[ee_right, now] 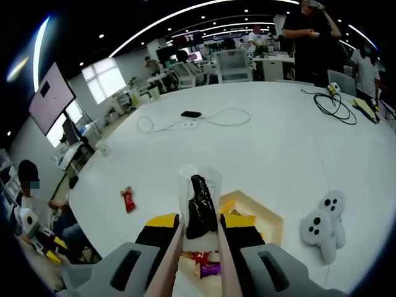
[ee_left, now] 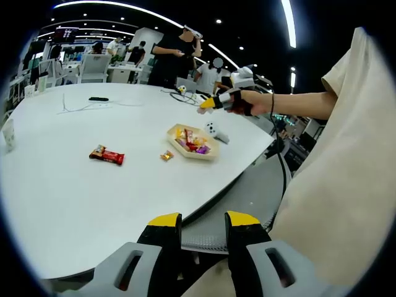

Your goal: Place the target food into the container with the food tongs after gripping and lifting it, then release it inside without dropping or visibly crushing the food.

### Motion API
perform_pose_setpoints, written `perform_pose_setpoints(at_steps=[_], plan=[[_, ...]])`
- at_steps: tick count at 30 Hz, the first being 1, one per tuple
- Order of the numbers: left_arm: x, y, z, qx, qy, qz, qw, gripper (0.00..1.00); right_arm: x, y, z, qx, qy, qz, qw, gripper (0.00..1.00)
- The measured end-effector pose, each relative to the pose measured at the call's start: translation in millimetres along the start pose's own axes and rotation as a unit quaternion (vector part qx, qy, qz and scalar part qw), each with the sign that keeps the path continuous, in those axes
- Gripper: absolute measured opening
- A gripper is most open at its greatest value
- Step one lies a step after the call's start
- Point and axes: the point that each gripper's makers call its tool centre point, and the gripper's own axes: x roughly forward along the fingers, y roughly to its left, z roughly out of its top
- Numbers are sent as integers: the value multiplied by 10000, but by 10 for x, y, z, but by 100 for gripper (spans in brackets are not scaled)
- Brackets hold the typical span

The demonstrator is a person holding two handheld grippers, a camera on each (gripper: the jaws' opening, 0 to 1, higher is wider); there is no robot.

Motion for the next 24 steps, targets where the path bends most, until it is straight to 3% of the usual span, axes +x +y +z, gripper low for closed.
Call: perform_pose_setpoints(at_steps=[16,24], plan=[[1,0,-10,-10,11,-21,10000,27,-24,-191,-15,-415,35,-474,9980,30],[3,-2,-14,-24,20,-33,10000,27,-9,-177,0,-339,-54,-387,9987,29]])
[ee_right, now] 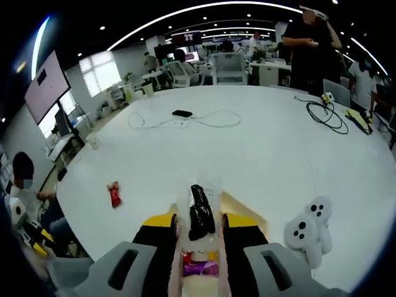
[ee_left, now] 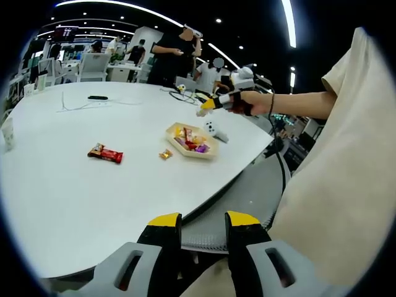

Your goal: Place the target food into the container with the food tongs after gripping and lifting it, then release it inside without dropping or visibly crushing the food.

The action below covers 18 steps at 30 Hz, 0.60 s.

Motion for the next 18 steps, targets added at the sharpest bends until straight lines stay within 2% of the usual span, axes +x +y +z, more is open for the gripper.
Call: perform_pose_setpoints(at_steps=[5,8,10,17,18], plan=[[12,0,9,20,4,-16,10000,27,6,11,16,-134,56,-12,9999,28],[13,4,12,7,-8,-14,10000,27,0,13,11,-205,61,-3,9998,21],[8,8,10,8,-7,-6,10000,27,-4,8,-12,-185,72,1,9998,23],[8,-8,-30,3,74,-26,10000,27,-16,-41,-298,-87,303,-23,9995,26],[23,-19,-28,18,100,-44,9999,27,-2,-49,-389,-57,386,-23,9992,26]])
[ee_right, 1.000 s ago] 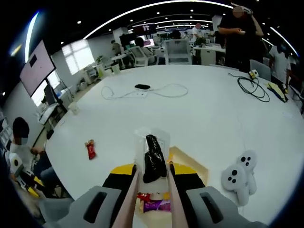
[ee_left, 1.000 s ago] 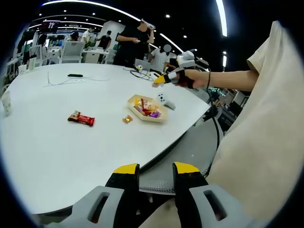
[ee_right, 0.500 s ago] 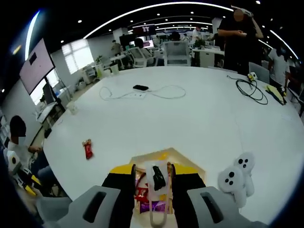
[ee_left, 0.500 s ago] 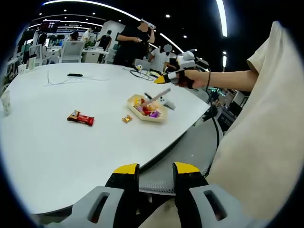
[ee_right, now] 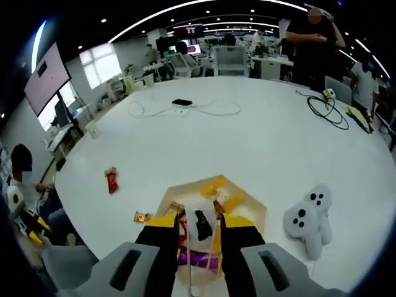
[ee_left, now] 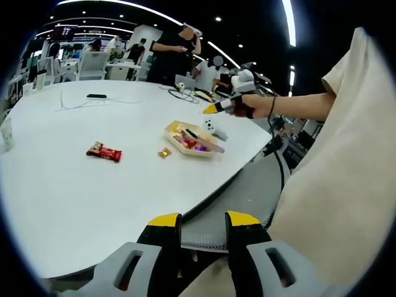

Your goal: Place the target food into the container with the food tongs after gripping and lifting it, then release it inside without dropping or visibly crushing the food.

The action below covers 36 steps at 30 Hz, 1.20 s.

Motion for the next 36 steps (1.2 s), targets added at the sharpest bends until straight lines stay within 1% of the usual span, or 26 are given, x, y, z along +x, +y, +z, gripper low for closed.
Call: perform_pose_setpoints(at_steps=[3,4,5,9,16,20,23,28,29,36], plan=[[35,-13,22,31,30,-31,10000,27,53,45,-180,81,205,45,9997,30],[39,-15,24,35,35,-34,10000,27,62,54,-202,72,233,52,9997,31],[47,-20,29,51,48,-42,10000,27,102,80,-301,61,365,63,9993,32],[58,-27,23,46,80,-53,9999,27,162,131,-487,-19,600,36,9982,34],[54,-30,-22,-8,143,-50,9999,27,241,110,-765,-234,988,-142,9947,34],[51,-17,-33,-52,165,-38,9998,27,261,95,-796,-289,1044,-202,9939,33],[49,-26,-29,18,246,-63,9997,27,282,45,-891,-480,1307,-269,9899,28],[40,1,-8,-20,206,-21,9998,27,300,32,-965,-499,1389,-297,9886,22],[39,7,-7,-24,199,-12,9998,27,299,46,-966,-448,1371,-274,9892,21],[34,-4,-8,-52,172,15,9998,27,323,45,-980,-375,1344,-272,9898,22]])
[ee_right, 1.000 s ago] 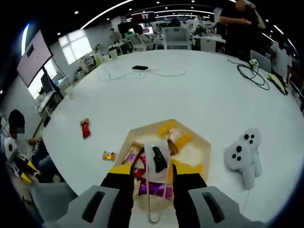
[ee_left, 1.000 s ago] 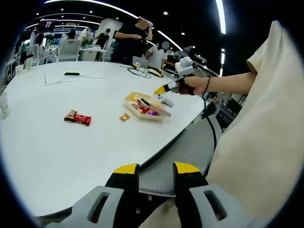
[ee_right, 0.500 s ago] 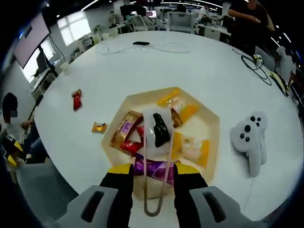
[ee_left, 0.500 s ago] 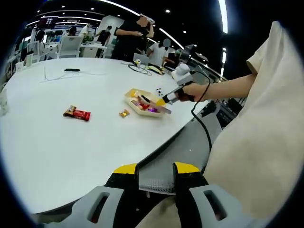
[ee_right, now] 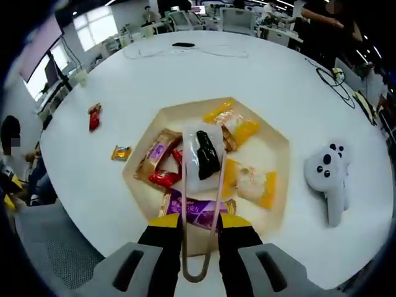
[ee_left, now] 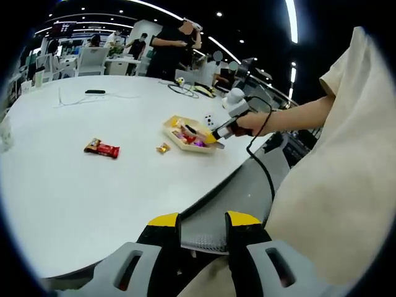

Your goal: Place the target food into the container with the food tongs after gripping and lifting it, then release it inside without dropping or visibly crushing the food.

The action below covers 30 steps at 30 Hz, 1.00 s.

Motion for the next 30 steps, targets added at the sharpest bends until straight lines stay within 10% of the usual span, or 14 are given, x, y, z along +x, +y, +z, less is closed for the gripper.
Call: perform_pose_setpoints(at_steps=[30], plan=[[47,-41,97,170,-59,-73,9998,27,-328,-45,265,-80,-390,13,9992,20]])
